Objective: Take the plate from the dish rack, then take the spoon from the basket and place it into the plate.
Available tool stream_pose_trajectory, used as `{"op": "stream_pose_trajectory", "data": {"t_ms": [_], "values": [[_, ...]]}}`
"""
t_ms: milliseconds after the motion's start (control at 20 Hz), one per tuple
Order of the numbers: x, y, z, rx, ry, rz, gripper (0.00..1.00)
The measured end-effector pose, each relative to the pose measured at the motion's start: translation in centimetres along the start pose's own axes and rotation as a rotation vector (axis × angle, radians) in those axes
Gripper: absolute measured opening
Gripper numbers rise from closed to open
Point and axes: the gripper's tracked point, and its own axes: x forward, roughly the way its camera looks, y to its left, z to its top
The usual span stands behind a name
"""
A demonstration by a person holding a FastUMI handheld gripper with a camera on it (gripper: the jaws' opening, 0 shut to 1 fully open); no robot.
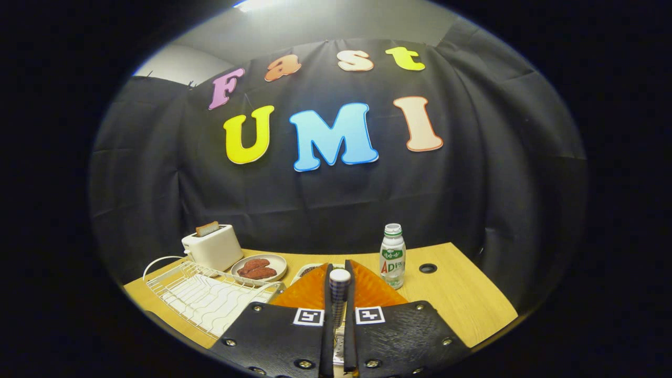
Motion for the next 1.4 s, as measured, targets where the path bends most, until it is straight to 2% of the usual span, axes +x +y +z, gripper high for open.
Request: {"op": "stream_pose_trajectory", "data": {"t_ms": [300, 650, 1000, 1400], "values": [[-1.8, 1.1, 3.9, 0.000, -0.009, -0.005, 0.08], [-7.1, 2.6, 7.2, -0.033, -0.019, -0.030, 0.07], [-11.3, 3.4, 7.0, -0.024, 0.004, -0.066, 0.08], [-13.0, 5.7, 3.5, -0.042, 0.070, -0.066, 0.07]]}}
